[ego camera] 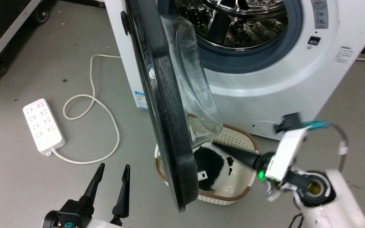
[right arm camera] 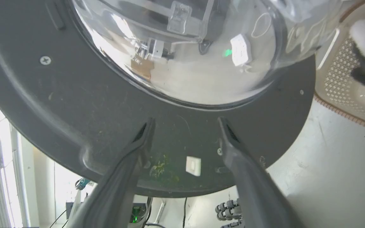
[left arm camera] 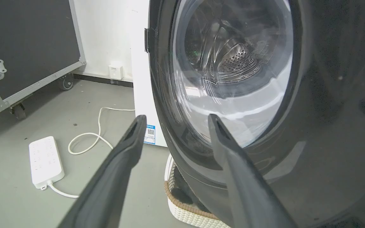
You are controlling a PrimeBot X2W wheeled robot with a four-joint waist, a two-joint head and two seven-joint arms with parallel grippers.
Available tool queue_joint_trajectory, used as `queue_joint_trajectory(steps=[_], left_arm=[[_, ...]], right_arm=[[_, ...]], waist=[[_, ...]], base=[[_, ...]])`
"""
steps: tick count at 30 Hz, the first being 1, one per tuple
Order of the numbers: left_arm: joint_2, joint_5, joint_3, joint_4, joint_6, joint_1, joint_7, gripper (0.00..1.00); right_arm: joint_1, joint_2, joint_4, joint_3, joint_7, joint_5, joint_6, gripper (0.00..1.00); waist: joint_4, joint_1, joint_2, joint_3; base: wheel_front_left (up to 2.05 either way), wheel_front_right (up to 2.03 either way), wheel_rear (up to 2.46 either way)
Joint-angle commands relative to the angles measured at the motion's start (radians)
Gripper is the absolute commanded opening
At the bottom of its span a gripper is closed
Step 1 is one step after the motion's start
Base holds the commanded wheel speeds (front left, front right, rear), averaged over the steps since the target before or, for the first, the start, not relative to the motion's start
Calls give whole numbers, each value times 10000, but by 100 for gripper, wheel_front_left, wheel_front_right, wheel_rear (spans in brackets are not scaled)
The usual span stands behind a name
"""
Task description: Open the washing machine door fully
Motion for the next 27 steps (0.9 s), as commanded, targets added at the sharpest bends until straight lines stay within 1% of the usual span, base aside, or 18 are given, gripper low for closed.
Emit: queue_joint_trajectory(steps=[1, 2, 3, 4, 6, 7, 9, 11, 13, 14, 16, 18, 22, 24, 27], left_arm=[[46, -94, -8, -17, -40, -4, -55, 100], [56, -190, -23, -30, -41, -16, -55, 100], [124, -326, -38, -31, -41, -51, -55, 100], [124, -326, -38, -31, -41, -51, -55, 100], [269, -324, -87, 68, -42, -64, -55, 100], [314, -456, -25, 206, -42, -106, -55, 100], [363, -540, 37, 242, -43, -117, -55, 100], [362, -621, 147, 204, -43, -84, -55, 100], [377, -704, 281, 153, -43, -33, -55, 100], [389, -729, 339, 127, -43, -13, -55, 100], [405, -735, 445, 95, -43, 42, -55, 100], [390, -730, 527, 48, -43, 101, -55, 100], [344, -703, 599, -8, -43, 242, -55, 100], [330, -699, 671, -35, -43, 303, -55, 100], [287, -640, 802, -89, -43, 383, -55, 100]], right_arm=[[11, -33, -179, -153, -273, -238, 12, 100], [18, -87, -359, -322, -652, -526, 12, 100], [45, -290, -794, -600, -1586, -1281, 12, 100], [45, -290, -794, -600, -1586, -1281, 12, 100], [170, -445, -1212, -854, -2608, -1872, 12, 100], [388, -1288, -1828, -905, -4303, -3313, 12, 100], [648, -2180, -2196, -366, -5733, -4903, 12, 100], [957, -2689, -2219, -97, -7124, -6260, 12, 100], [1274, -2870, -2199, -51, -8314, -7480, 12, 100], [1462, -2830, -2199, -134, -8843, -8015, 12, 100], [1907, -2541, -2125, -515, -9771, -8926, 12, 100], [2396, -2174, -2113, -851, -10264, -9769, 12, 100], [3374, -1195, -2451, -1400, -10620, -10966, 12, 100], [3808, -632, -2589, -1626, -10669, -11207, 12, 100], [4292, -279, -2725, -1675, -10693, -11674, 12, 100]], waist=[[-86, 0, 0, -41], [-164, 0, 0, -74], [-321, 0, 0, -125], [-321, 0, 0, -125], [-516, 0, 0, -199], [-806, 0, 0, -361], [-996, 0, 0, -475], [-1198, 0, 0, -595], [-1401, 0, 0, -666], [-1494, 0, 0, -696], [-1663, 0, 0, -783], [-1781, 0, 0, -830], [-1950, 0, 0, -940], [-2045, 0, 0, -991], [-2111, 0, 0, -1042]], base=[[0, 0, 0], [0, 0, 0], [0, 0, 0], [0, 0, 0], [0, 0, 0], [0, 0, 0], [0, 0, 0], [0, 0, 0], [0, 0, 0], [0, 0, 0], [0, 0, 0], [0, 0, 0], [0, 0, 0], [0, 0, 0], [0, 0, 0]])
